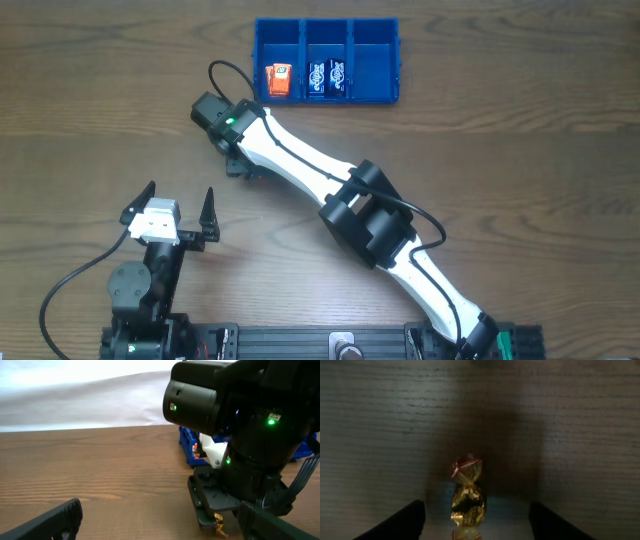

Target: Sort Candies Into Trays

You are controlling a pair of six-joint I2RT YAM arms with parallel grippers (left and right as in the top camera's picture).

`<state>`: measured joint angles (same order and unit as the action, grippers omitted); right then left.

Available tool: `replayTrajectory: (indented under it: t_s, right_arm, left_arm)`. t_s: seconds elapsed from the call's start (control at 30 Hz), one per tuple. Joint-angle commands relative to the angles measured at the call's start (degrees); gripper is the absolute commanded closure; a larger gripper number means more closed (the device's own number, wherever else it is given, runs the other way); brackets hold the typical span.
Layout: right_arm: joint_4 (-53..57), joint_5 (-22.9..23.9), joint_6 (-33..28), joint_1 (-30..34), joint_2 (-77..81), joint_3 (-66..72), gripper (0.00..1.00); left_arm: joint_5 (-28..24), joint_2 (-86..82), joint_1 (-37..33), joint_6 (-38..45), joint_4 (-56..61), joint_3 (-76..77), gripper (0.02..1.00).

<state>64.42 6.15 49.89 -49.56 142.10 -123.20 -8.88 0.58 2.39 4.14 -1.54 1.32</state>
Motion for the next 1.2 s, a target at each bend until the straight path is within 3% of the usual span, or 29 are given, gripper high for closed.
replayTrajectory:
  t_s: [0.03,0.3,0.6,0.7,0.87,1.0,1.2]
  right_arm:
    - [-0.2,-0.3,1.2,0.5,2.1,0.2,0.421]
    - [-0.9,-0.5,1.1,0.5,2.1,0.2,0.684]
    - [-1.0,-0.5,1.1,0.8,1.7,0.2,0.855]
    - [0.9,-0.1,-1.1,2.0,-1.6,0.2,0.890]
    - [4.9,5.0,-6.2,7.3,-14.4,0.2,0.901]
    - [5.3,9.0,-12.4,14.1,-23.1,0.2,0.897]
    - [0.4,12.2,-18.1,24.0,-22.7,0.2,0.899]
  left_arm:
    - [-1.1,-0.4,-0.2,0.2,-2.0,-1.0,0.020]
    - [-1.1,-0.4,-0.2,0.2,-2.0,-1.0,0.020]
    - [-1.1,-0.4,-0.2,0.1,-2.0,-1.0,0.020]
    - [-1.1,-0.4,-0.2,0.2,-2.0,-1.0,0.020]
    - [-1.1,-0.4,-0.2,0.2,-2.0,-1.0,0.023]
    - [-1.1,-0.4,-0.2,0.1,-2.0,-1.0,0.020]
    - [-1.1,-0.4,-0.2,0.2,-2.0,-1.0,0.023]
